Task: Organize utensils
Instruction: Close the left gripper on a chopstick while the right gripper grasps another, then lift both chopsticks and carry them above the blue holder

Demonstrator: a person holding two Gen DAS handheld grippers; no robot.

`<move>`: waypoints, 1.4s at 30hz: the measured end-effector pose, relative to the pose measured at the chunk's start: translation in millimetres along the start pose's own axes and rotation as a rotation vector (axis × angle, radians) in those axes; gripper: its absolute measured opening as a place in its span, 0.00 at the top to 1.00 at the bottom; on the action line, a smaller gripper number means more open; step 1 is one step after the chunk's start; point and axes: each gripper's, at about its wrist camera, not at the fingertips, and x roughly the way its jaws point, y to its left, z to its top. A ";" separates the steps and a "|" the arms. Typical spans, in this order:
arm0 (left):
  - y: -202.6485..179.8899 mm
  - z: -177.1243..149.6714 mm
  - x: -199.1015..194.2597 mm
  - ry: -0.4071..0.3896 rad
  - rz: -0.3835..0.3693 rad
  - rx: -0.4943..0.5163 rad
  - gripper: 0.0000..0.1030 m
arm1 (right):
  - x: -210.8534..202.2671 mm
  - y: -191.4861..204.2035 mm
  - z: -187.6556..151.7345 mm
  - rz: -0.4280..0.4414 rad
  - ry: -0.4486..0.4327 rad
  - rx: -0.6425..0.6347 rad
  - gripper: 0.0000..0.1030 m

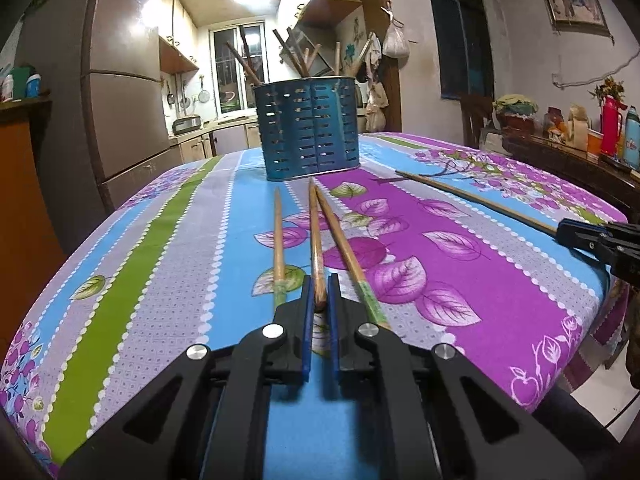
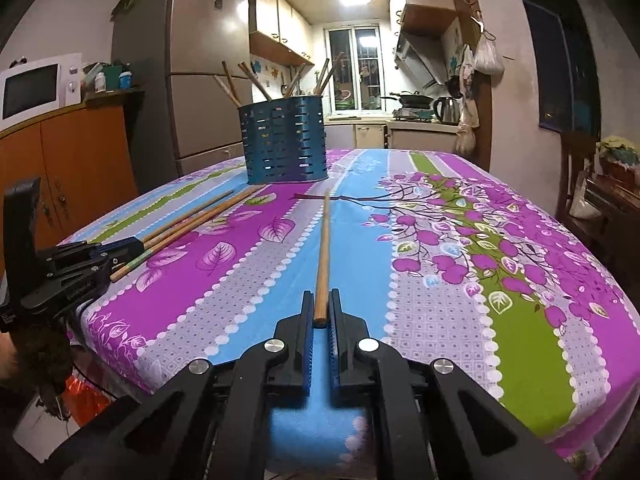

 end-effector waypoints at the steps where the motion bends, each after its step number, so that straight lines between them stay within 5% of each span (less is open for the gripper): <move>1: 0.7 1.2 -1.7 -0.006 0.001 0.000 0.95 | -2.1 -0.7 1.4 0.000 -0.007 0.003 0.92; 9: 1.6 28.7 -29.7 -0.100 -0.021 0.004 0.95 | -29.1 -0.3 26.9 -0.003 -0.087 -0.013 0.92; 25: -6.1 113.2 -59.2 -0.289 -0.047 0.083 0.95 | -72.1 8.3 134.9 0.037 -0.294 -0.175 0.92; 42: -8.9 192.7 -48.0 -0.311 -0.101 0.105 0.95 | -40.9 -5.9 203.7 0.102 -0.275 -0.181 0.92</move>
